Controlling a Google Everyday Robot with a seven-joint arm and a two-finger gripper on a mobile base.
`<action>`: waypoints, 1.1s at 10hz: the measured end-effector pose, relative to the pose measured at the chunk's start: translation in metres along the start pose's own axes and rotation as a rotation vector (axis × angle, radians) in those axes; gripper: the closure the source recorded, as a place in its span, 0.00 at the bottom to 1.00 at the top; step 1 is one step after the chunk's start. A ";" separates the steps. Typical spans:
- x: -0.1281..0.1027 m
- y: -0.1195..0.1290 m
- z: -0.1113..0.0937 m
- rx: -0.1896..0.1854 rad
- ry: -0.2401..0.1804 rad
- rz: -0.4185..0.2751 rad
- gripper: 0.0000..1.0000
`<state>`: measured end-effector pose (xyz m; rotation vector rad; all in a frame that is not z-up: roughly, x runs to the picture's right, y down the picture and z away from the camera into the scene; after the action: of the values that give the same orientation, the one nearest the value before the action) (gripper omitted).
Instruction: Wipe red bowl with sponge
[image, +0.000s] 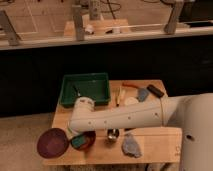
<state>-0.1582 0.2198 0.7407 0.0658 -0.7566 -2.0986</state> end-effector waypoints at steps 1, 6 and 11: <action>-0.003 0.007 -0.003 -0.010 0.004 0.016 1.00; 0.021 0.037 0.006 -0.030 0.016 0.020 1.00; 0.025 0.019 0.012 -0.001 0.020 -0.022 1.00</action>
<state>-0.1638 0.1986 0.7660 0.0941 -0.7459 -2.1160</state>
